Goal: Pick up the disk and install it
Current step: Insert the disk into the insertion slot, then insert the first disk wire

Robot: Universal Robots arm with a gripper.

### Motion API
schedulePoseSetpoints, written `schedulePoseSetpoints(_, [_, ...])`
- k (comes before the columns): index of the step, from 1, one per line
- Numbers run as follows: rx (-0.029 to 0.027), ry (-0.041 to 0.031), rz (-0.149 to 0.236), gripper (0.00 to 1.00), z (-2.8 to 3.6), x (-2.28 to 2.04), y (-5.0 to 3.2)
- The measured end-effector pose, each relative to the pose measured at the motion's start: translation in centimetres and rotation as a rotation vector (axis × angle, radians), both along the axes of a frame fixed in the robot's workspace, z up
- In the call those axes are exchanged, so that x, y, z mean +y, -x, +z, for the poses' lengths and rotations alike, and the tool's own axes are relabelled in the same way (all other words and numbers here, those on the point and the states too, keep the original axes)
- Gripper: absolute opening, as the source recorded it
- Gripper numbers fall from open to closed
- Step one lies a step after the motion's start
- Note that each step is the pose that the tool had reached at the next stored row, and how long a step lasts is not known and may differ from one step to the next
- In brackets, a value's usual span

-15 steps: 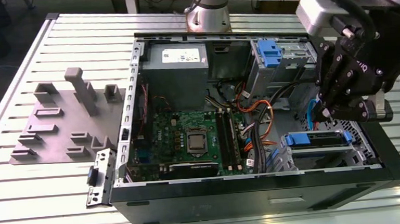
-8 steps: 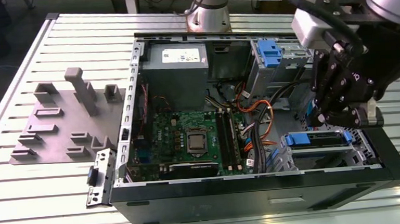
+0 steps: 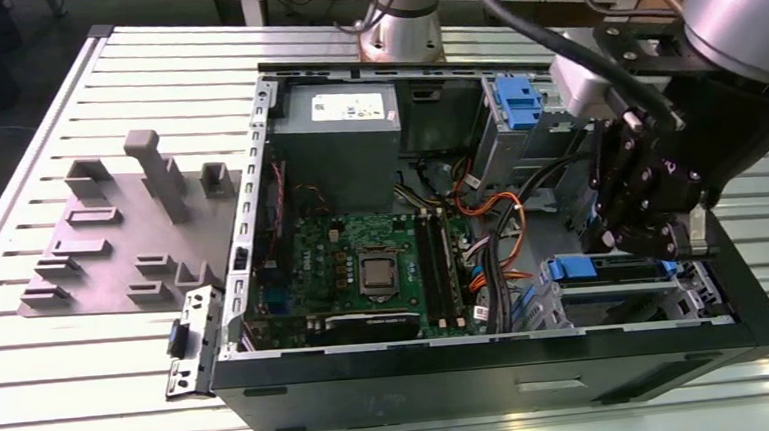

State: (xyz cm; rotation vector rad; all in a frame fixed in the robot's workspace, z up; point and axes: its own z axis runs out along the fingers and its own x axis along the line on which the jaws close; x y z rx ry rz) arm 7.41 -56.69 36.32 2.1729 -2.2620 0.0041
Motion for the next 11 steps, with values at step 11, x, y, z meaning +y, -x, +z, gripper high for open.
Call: schedulePoseSetpoints(11, [0.0000, 0.0001, 0.000, 0.11, -0.81, 0.00, -0.02])
